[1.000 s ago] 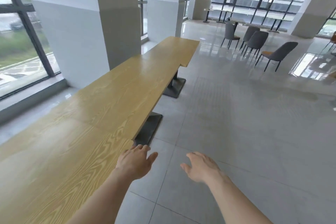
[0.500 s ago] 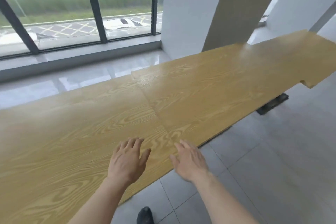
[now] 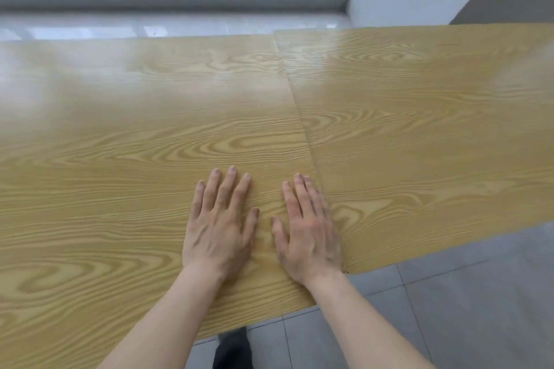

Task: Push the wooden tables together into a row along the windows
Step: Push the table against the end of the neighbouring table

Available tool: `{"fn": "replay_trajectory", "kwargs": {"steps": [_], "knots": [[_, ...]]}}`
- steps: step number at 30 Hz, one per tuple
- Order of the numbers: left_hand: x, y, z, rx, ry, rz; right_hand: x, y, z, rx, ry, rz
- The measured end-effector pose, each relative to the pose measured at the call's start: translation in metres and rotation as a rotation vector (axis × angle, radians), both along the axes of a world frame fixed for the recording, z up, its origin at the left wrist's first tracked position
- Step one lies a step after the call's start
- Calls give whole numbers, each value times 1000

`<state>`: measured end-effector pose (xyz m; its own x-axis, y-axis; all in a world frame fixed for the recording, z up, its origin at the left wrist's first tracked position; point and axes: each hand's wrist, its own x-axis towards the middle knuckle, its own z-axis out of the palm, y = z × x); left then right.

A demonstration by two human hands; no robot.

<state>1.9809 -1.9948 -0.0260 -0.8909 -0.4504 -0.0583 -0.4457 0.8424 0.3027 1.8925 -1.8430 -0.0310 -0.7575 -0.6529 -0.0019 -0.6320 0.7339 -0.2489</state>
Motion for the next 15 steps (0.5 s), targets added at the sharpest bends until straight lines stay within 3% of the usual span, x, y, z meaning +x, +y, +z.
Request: {"fn": "replay_trajectory", "kwargs": {"steps": [15], "knots": [[-8, -9, -1, -34, -11, 33, -9, -8, -5, -41, 17, 1]]}}
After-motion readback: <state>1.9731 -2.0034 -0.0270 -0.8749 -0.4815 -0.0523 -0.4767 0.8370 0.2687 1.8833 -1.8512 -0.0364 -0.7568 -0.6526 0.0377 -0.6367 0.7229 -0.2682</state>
